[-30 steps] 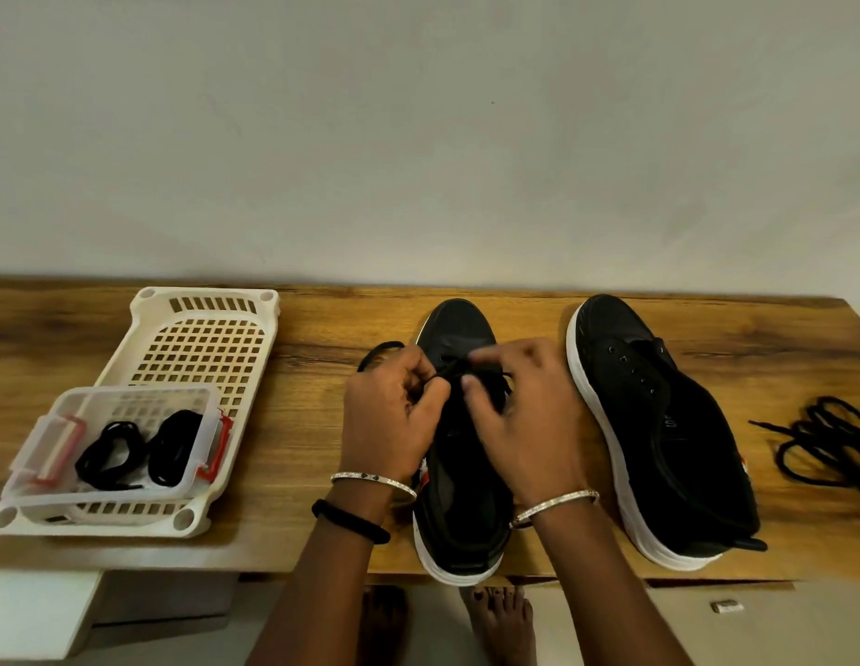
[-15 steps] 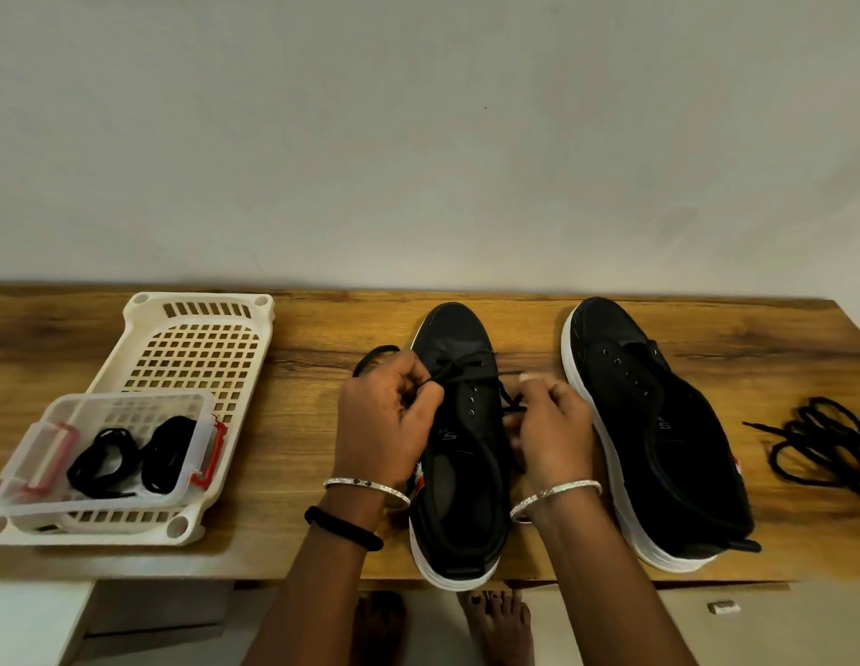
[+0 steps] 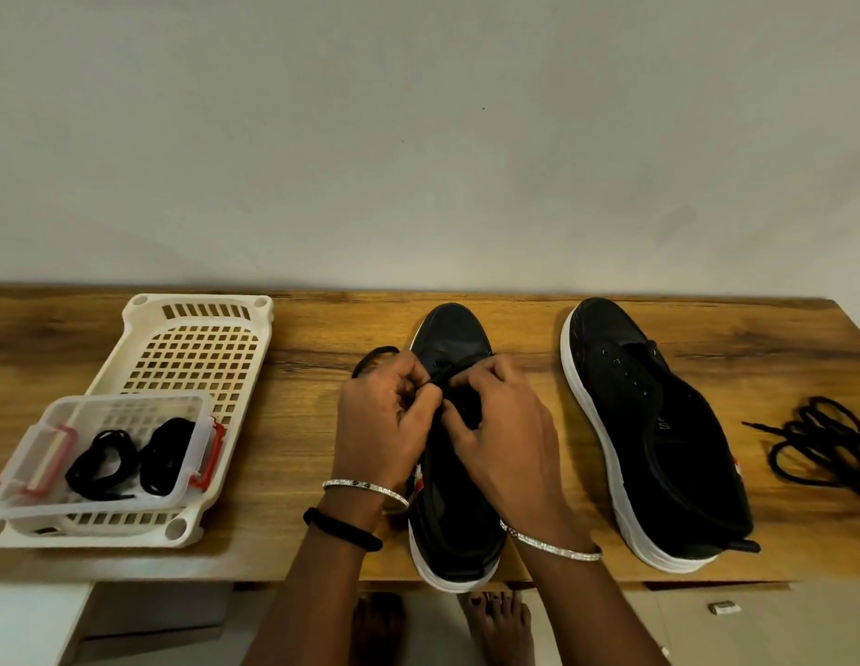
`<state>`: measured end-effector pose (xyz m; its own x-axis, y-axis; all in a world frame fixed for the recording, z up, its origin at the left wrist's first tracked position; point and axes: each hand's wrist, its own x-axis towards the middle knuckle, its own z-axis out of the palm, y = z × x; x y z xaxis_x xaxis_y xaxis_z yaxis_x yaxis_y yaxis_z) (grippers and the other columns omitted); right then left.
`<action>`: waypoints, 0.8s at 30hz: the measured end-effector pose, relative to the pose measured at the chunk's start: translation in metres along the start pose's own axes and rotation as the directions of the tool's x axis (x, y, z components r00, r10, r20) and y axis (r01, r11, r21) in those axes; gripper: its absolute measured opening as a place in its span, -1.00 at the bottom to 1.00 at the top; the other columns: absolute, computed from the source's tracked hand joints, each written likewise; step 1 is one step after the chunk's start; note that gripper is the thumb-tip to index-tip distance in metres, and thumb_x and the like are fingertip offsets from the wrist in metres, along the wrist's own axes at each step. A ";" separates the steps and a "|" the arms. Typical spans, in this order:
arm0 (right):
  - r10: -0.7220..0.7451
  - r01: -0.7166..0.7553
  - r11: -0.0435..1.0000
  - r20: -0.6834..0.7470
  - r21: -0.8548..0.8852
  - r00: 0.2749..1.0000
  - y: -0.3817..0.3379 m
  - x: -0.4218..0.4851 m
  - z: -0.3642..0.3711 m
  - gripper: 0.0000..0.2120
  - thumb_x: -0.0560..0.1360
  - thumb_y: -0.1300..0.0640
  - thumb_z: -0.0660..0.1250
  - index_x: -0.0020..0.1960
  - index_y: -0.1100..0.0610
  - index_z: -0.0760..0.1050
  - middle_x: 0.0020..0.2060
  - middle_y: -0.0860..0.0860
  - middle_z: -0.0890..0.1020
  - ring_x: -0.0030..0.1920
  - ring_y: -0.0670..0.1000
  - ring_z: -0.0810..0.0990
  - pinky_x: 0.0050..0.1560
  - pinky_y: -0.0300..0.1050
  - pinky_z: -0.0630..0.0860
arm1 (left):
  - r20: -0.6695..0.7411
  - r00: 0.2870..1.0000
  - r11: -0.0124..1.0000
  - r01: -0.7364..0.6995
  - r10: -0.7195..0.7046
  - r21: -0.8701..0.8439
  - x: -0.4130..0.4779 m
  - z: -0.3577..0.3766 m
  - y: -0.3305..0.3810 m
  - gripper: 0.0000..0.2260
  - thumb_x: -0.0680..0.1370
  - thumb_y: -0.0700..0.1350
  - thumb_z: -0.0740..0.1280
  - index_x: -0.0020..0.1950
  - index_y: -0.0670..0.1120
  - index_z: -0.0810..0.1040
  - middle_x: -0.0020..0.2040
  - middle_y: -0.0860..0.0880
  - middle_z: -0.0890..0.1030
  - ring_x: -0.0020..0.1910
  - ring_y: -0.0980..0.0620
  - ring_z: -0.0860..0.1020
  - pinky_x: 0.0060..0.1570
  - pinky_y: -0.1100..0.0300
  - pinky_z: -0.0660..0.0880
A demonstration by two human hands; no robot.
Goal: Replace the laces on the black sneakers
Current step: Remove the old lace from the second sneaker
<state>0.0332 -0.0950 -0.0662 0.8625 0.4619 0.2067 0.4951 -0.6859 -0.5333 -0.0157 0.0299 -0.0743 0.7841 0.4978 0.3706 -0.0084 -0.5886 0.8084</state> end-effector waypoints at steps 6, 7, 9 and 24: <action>0.229 -0.121 0.894 -0.209 0.431 0.951 0.007 0.003 0.003 -0.95 0.59 0.11 0.35 -0.05 0.05 0.54 -0.16 -0.10 0.61 -0.20 -0.12 0.58 -0.17 -0.16 0.51 | -0.007 1.000 1.000 0.027 -0.027 -0.007 0.000 -0.001 0.001 -0.91 0.43 -0.17 0.34 -0.27 -0.08 0.53 -0.43 0.03 0.54 -0.48 -0.01 0.50 -0.47 -0.01 0.46; 0.402 -0.232 0.760 -0.159 0.607 0.902 0.009 0.005 0.000 -0.92 0.60 0.11 0.34 -0.07 0.07 0.54 -0.19 -0.07 0.63 -0.28 -0.11 0.59 -0.20 -0.11 0.52 | -0.006 0.999 0.999 0.034 -0.034 -0.011 0.000 -0.001 0.001 -0.91 0.43 -0.18 0.35 -0.28 -0.07 0.53 -0.43 0.03 0.54 -0.48 -0.01 0.50 -0.48 -0.02 0.46; 0.624 -0.438 0.444 0.081 0.782 0.777 0.016 0.007 -0.005 -0.90 0.58 0.11 0.36 -0.10 0.09 0.54 -0.20 0.01 0.66 -0.41 -0.13 0.57 -0.32 -0.13 0.48 | -0.006 0.999 0.999 0.042 -0.043 -0.013 0.000 -0.001 0.002 -0.91 0.42 -0.18 0.35 -0.29 -0.06 0.53 -0.44 0.04 0.54 -0.49 -0.01 0.50 -0.49 0.01 0.45; 0.100 -0.136 0.974 0.190 0.184 0.977 0.007 0.001 -0.032 -0.42 0.23 -0.28 0.36 0.18 -0.08 0.38 0.08 -0.18 0.35 0.11 -0.10 0.50 0.04 -0.07 0.58 | -0.036 0.998 0.955 -0.043 0.056 0.293 0.004 0.007 0.024 -0.82 0.48 -0.10 0.44 0.05 0.09 0.63 -0.24 0.20 0.38 -0.27 0.22 0.41 -0.34 0.44 0.23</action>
<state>0.0405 -0.1174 -0.0438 0.8722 0.4890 -0.0071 0.3459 -0.6271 -0.6979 -0.0090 0.0132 -0.0562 0.7594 0.4865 0.4320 0.1398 -0.7705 0.6219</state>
